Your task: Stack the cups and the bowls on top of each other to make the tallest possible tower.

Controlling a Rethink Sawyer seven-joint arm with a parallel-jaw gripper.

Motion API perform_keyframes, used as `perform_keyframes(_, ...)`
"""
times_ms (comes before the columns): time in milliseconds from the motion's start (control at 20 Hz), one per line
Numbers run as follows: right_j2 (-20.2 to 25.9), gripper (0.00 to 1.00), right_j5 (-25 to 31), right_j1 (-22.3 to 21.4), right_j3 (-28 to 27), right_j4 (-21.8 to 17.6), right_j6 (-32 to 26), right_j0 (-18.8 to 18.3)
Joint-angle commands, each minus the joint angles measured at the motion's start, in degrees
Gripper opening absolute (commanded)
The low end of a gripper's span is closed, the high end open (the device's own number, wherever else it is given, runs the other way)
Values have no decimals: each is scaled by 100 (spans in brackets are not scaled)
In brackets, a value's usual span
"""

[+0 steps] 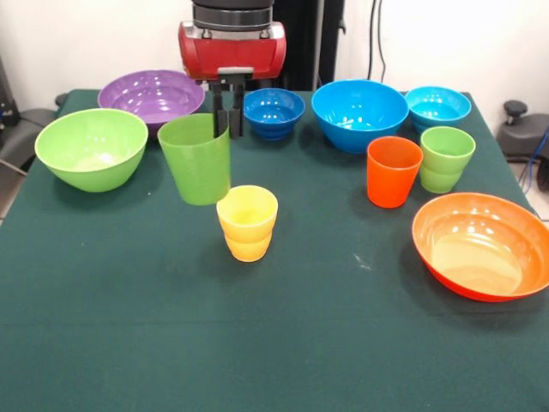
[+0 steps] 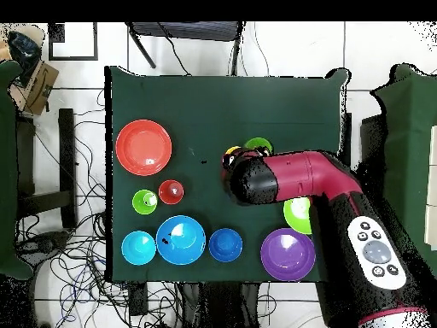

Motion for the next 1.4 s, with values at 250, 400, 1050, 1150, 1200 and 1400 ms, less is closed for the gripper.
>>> perform_keyframes(250,-558,0,-77,-103,443,168,1029,363)
perform_keyframes(400,-615,0,-109,-48,502,249,1035,382)
perform_keyframes(1050,-776,0,-321,218,320,308,1093,610)
perform_keyframes(1150,-793,0,-334,291,234,322,1099,656)
perform_keyframes(1200,-804,0,-351,304,215,326,1112,682)
perform_keyframes(1400,-832,0,-305,227,249,390,1124,745)
